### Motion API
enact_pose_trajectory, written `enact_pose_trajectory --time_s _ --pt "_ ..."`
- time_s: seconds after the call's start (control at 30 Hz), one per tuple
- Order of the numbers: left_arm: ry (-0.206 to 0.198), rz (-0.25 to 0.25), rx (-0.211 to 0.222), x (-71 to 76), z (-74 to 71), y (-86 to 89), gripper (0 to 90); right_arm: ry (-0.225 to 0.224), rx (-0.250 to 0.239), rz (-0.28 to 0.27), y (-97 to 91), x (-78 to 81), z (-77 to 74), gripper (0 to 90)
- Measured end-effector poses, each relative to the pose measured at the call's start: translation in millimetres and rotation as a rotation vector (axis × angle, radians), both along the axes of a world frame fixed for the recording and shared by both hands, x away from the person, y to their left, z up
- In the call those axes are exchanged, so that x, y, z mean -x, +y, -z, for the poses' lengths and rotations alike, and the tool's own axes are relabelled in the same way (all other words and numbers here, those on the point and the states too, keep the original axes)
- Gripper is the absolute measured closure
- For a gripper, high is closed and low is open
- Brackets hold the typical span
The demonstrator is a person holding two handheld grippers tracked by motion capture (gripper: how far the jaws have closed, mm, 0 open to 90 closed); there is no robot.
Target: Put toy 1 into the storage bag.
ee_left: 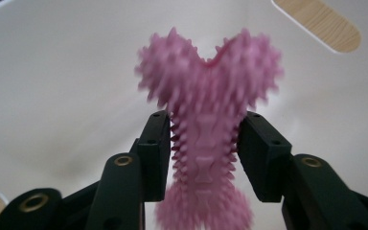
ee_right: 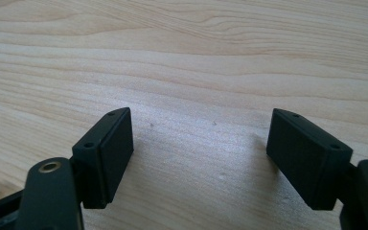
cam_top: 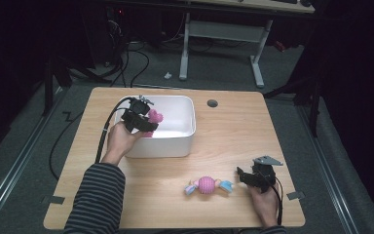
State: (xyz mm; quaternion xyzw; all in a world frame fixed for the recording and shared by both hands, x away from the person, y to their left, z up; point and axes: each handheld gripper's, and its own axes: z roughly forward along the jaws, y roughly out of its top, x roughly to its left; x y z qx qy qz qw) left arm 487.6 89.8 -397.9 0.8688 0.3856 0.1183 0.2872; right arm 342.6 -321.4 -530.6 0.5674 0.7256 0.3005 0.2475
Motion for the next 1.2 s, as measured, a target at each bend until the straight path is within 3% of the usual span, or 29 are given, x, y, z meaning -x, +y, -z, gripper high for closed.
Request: enact_pose_trajectory --time_s 0.1,0.2,0.4,0.47,0.57,0.67,0.83,1.2 --pt "-0.004 0.003 -0.022 1.1 1.1 -0.2 50.1 0.000 0.000 0.000 0.0 0.0 0.0 24.3" --pt "-0.016 -0.020 0.047 2.5 -4.8 4.4 45.2 0.000 0.000 0.000 0.0 0.0 0.0 24.3" --pt "-0.039 -0.025 0.061 9.5 -13.0 10.0 37.1 0.000 0.000 0.000 0.0 -0.1 0.0 24.3" --pt "-0.062 -0.018 0.089 15.4 -19.8 12.1 34.4 0.001 0.000 0.000 0.1 -0.1 0.0 24.3" --pt "-0.077 -0.003 0.120 20.5 -25.7 13.7 34.1 0.000 0.000 0.000 0.1 -0.1 0.0 24.3" --pt "-0.091 0.004 0.119 26.0 -30.7 16.6 34.0 0.001 0.000 -0.001 0.1 -0.1 0.0 24.3" --pt "-0.113 -0.009 0.102 32.8 -35.7 24.1 34.0 0.001 -0.001 -0.006 0.3 -0.1 0.0 24.2" --pt "-0.178 -0.062 0.159 54.4 -42.4 52.3 34.1 0.002 -0.001 -0.007 0.4 0.0 0.0 24.2"
